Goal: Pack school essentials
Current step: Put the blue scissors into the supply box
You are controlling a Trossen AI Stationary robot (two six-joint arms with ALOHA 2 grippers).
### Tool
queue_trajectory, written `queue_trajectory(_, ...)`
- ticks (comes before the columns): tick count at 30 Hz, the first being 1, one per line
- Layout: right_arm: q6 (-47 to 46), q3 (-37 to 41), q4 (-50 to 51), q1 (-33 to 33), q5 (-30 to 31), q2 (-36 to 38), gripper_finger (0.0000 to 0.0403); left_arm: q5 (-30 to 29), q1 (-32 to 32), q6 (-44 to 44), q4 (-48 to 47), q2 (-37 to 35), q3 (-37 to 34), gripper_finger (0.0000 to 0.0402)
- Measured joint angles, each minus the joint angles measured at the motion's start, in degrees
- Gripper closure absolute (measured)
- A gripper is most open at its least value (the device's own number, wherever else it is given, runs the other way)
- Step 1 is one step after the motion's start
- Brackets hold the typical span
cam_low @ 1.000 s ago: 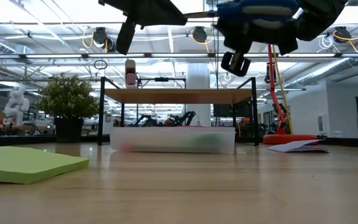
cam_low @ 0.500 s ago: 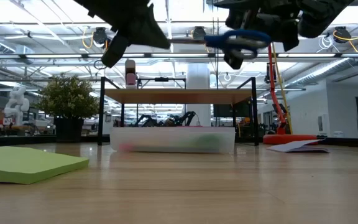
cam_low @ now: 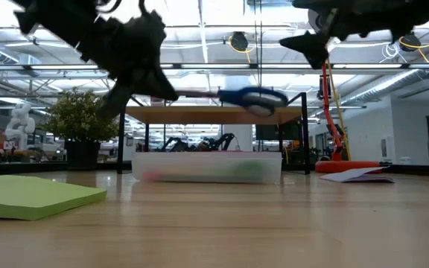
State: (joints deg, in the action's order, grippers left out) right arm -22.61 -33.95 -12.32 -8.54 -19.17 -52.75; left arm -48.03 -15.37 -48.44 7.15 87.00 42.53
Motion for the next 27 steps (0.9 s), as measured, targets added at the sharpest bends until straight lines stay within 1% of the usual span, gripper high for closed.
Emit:
queue_trajectory(3, 0.76, 3.18, -0.41, 3.50, 5.02, 1.88, 0.0088, 1.16, 0.86, -2.77, 5.93, -0.02, -3.96, 0.0401)
queue_trajectory(5, 1.01, 5.14, -2.07, 5.40, 7.70, 2.47, 0.0089, 4.27, 1.71, -4.49, 8.67, 0.00, -5.83, 0.0401)
queue_trajectory(7, 1.02, 6.78, -4.53, 6.78, 8.87, 2.66, 0.0089, 8.70, 2.90, -3.80, 9.37, 0.00, -6.74, 0.0400)
queue_trajectory(9, 0.94, 8.18, -7.46, 7.72, 8.89, 2.65, 0.0089, 12.42, 4.21, -0.42, 9.30, 0.00, -6.87, 0.0400)
queue_trajectory(12, 0.92, 9.89, -10.27, 8.74, 8.89, 2.62, 0.0089, 15.59, 5.46, 2.64, 9.57, 0.00, -6.87, 0.0400)
queue_trajectory(15, 0.96, 10.68, -10.86, 8.83, 8.89, 2.62, 0.0089, 19.71, 6.20, 6.66, 9.28, 0.00, -6.87, 0.0397)
queue_trajectory(20, 1.54, 11.93, -11.12, 8.83, 8.89, 2.62, 0.0089, 28.28, 7.90, 12.20, 7.79, -1.01, -6.74, 0.0399)
queue_trajectory(22, 1.97, 12.46, -11.27, 8.83, 8.84, 2.62, 0.0089, 31.98, 8.49, 15.24, 5.59, -1.92, -6.74, 0.0397)
queue_trajectory(24, 1.89, 12.86, -11.55, 8.83, 8.66, 2.63, 0.0089, 36.80, 9.71, 18.09, 2.98, -3.86, -6.54, 0.0399)
queue_trajectory(27, 1.82, 13.41, -11.35, 9.20, 8.63, 2.62, 0.0089, 46.19, 12.94, 24.54, -2.19, -6.92, -5.38, 0.0399)
